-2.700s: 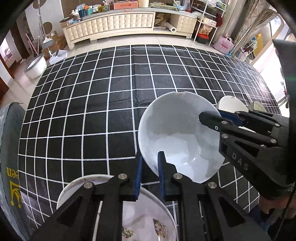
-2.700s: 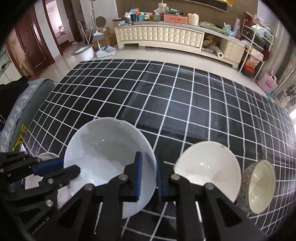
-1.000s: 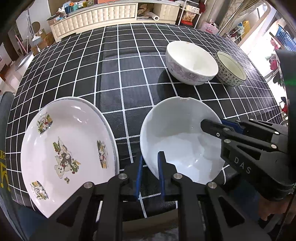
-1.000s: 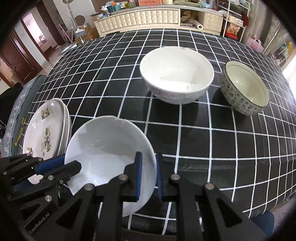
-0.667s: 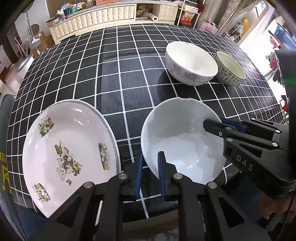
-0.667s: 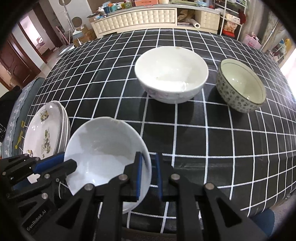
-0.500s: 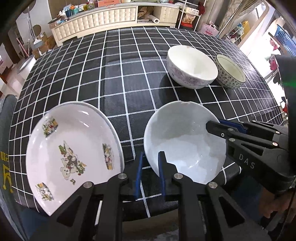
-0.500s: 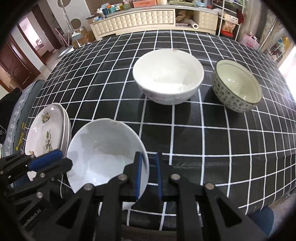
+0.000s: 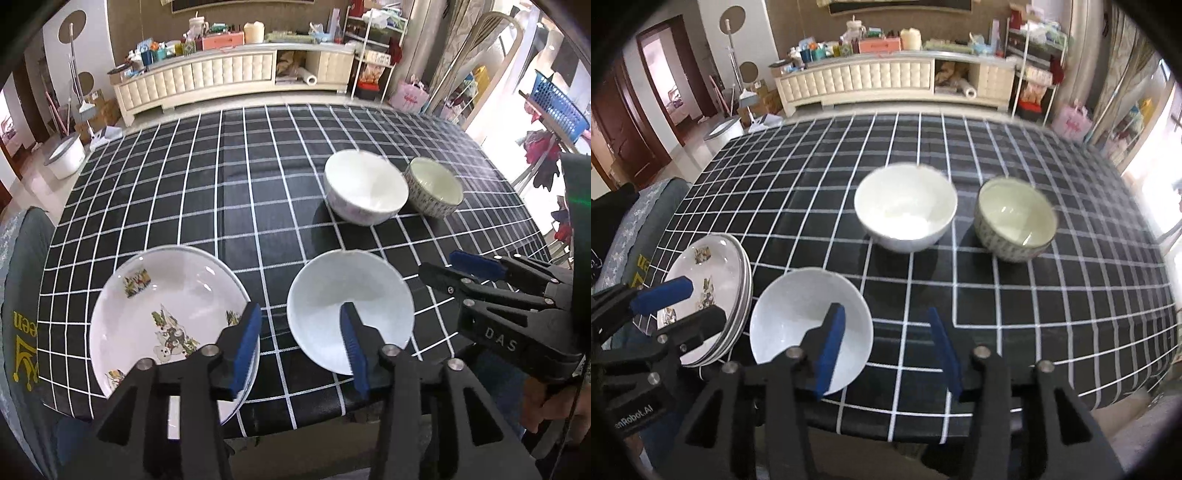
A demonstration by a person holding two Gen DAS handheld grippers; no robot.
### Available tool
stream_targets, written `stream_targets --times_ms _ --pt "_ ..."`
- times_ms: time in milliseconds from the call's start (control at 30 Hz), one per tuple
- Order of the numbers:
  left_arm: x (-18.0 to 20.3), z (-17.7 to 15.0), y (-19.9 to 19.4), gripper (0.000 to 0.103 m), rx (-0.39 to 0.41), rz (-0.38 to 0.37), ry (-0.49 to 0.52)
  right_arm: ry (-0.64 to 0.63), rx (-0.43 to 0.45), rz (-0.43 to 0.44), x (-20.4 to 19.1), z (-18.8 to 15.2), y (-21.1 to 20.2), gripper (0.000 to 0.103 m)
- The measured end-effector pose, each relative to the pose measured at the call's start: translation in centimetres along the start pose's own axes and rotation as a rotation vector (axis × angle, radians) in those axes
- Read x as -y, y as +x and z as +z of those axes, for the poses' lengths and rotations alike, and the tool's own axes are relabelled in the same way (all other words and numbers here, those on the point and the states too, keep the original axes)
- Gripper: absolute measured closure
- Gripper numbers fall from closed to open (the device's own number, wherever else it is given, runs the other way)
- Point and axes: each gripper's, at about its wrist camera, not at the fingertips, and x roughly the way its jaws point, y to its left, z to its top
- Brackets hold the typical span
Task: Organize plates and bowls
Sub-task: 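Open the left gripper to release the plain white bowl, then move the left gripper to the pink-patterned white bowl and grasp its rim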
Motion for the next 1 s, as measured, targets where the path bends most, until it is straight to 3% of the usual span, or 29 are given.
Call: stream_targets --times_ms 167,233,300,567,667,933,1000 --pt "0.7 0.4 -1.9 0.053 0.045 -0.002 0.018 0.011 0.045 0.018 0.3 0.3 -2.2 0.032" --pt "0.9 0.6 -2.6 0.052 0.060 -0.010 0.019 0.016 0.059 0.020 0.5 0.5 -2.9 0.030" --pt "1.1 0.7 -3.5 0.044 0.085 -0.013 0.024 0.022 0.075 0.019 0.7 0.6 -3.8 0.029" --pt "1.8 2.0 -6.0 0.044 0.152 -0.032 0.040 0.011 0.141 0.014 1.2 1.3 -6.8 0.021" --pt "2.3 2.4 -6.8 0.036 0.170 -0.045 0.051 0.006 0.161 0.009 1.4 1.5 -7.6 0.018" --pt "3.1 3.7 -7.8 0.036 0.205 -0.061 0.066 -0.005 0.193 -0.015 2.0 2.4 -8.3 0.008" --pt "3.2 4.0 -7.7 0.031 0.206 -0.060 0.064 -0.006 0.194 -0.022 2.3 2.8 -8.1 0.007"
